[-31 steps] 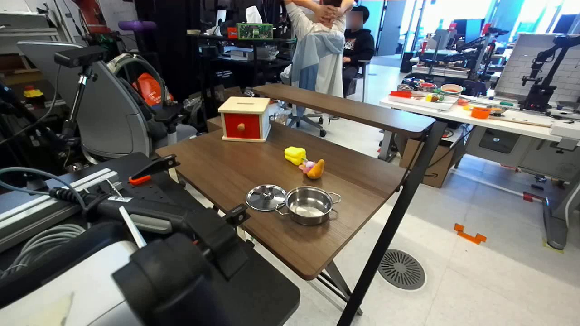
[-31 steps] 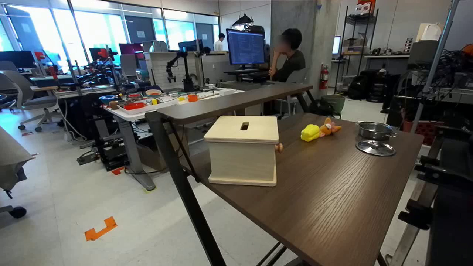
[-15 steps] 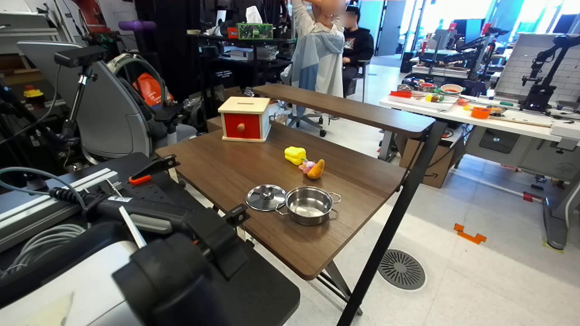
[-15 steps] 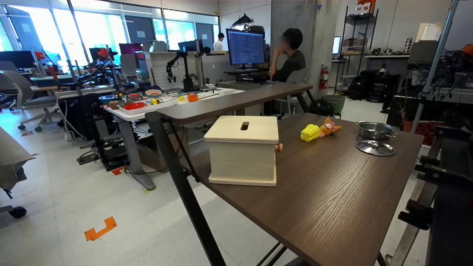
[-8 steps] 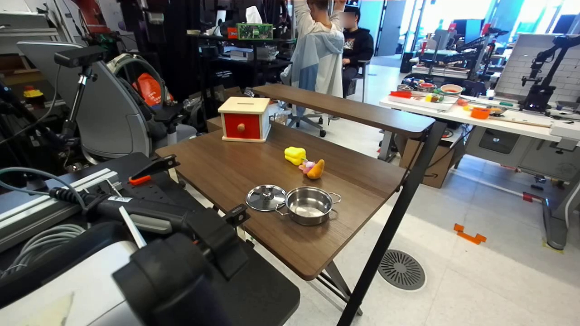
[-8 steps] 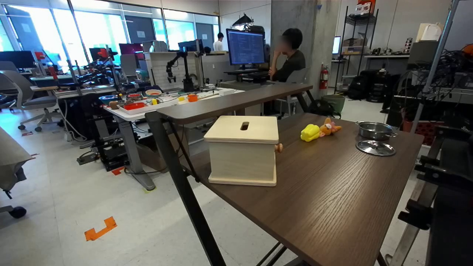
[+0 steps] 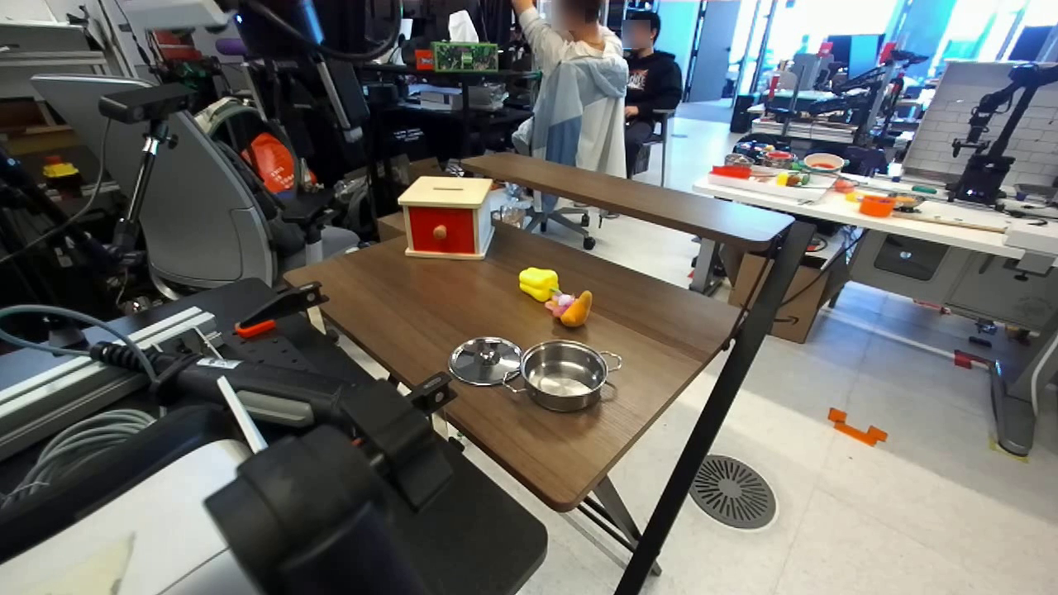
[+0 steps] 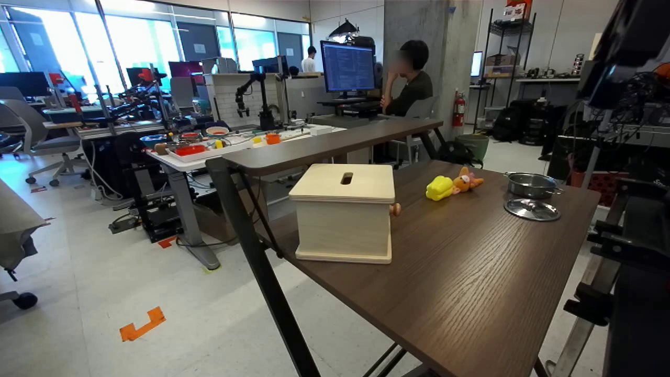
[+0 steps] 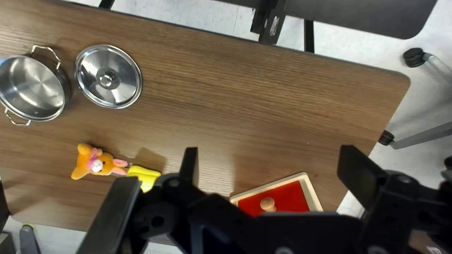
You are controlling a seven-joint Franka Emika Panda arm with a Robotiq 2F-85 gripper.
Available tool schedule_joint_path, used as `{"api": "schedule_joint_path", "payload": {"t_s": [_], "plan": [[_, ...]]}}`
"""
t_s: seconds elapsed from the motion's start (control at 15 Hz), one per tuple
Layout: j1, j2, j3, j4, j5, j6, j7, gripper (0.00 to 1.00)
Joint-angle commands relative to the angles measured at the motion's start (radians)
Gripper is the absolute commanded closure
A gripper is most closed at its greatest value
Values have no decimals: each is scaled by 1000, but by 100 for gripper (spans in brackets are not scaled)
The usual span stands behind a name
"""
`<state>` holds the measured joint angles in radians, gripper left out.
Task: Open the drawer
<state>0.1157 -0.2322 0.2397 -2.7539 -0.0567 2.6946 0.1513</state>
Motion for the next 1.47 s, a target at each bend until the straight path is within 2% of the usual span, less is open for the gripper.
{"api": "schedule_joint_path", "payload": {"t_s": [0.0,0.07,0.2,0.27,0.33,0.53,0.87,1.4], "plan": [[-176,207,134,118,-276,86,226,0],[-192,241,135,154,-362,65,296,0],[-181,348,101,240,-528,34,442,0],[-174,378,89,270,-566,14,498,0],[-175,287,98,182,-482,53,404,0],[-176,372,91,249,-535,39,469,0],[-168,395,88,274,-559,14,482,0],[-139,620,59,432,-657,62,485,0]]}}
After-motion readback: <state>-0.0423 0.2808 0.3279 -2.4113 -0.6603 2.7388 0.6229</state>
